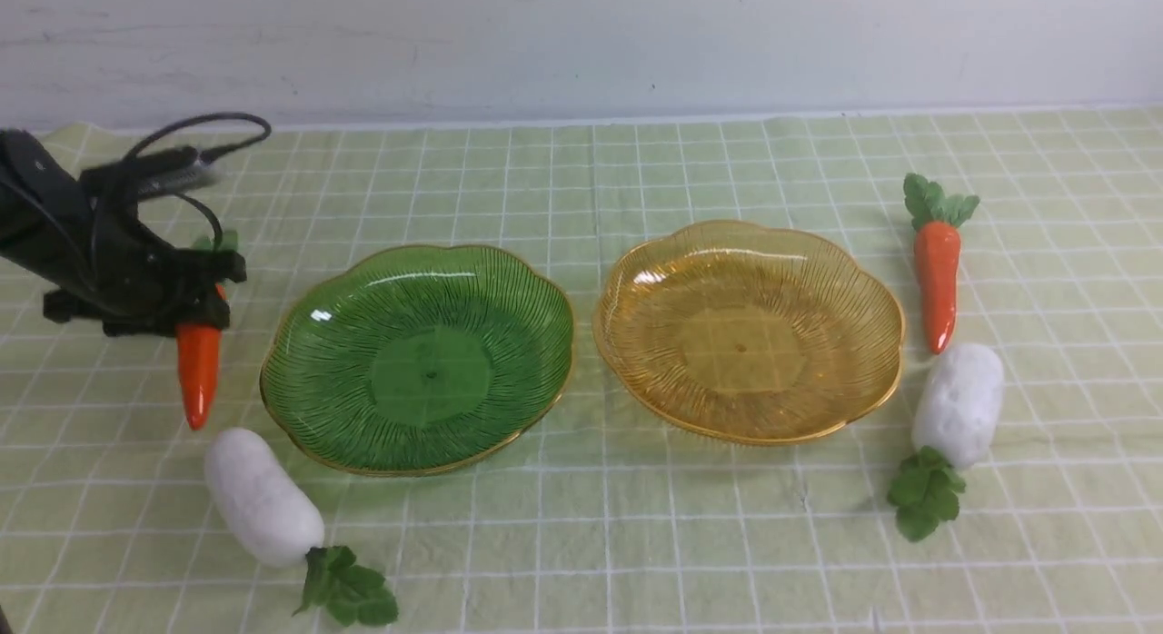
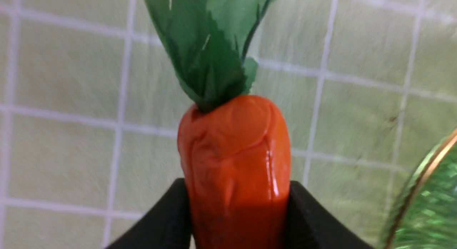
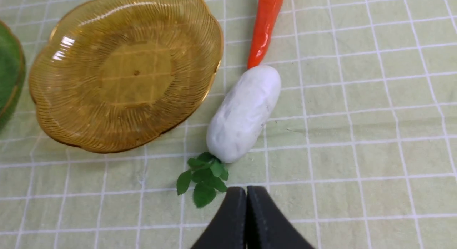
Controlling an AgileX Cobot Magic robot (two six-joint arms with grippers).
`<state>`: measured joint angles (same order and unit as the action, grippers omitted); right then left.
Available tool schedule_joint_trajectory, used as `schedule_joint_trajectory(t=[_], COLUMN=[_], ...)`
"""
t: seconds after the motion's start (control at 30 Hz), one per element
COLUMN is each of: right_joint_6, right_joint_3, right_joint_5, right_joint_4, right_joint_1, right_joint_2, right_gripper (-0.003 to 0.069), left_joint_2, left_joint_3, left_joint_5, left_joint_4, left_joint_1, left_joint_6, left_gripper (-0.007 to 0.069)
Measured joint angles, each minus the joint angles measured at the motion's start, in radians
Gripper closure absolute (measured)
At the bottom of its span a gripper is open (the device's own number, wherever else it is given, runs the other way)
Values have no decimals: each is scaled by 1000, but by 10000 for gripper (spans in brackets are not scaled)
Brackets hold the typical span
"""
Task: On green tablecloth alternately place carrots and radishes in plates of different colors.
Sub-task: 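Place the carrot on the yellow plate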
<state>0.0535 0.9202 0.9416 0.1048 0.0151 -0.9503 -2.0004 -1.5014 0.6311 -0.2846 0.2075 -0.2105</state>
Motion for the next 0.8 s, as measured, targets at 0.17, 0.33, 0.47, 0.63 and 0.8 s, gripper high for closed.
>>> schedule_joint_trajectory(t=[0.17,0.33,0.47,0.63,0.8], right_joint_6=[9,11,11,11,13], right_joint_3=[94,235,376,490,535], right_joint_5=[-24,-111,-130,-133,-187], right_joint_4=[-7,-8,-15,-13,-11], right_joint_1=[0,0,0,0,0], right_joint_2=[-205,-463,-679,-846,-936], right_gripper=[673,673,654,599,505], left_joint_2=[99,122,78,-14,-101], left_joint_3=[-109,-204,-210,-210,-210], left_joint_5=[18,75,46,-22,-96], left_joint_4=[-79,-313,-441,-466,-480], left_joint_1=[-25,-213,-422,-563,-624], left_joint_6=[3,-147,-220,-220,-220], left_gripper=[342,342,342,342,342])
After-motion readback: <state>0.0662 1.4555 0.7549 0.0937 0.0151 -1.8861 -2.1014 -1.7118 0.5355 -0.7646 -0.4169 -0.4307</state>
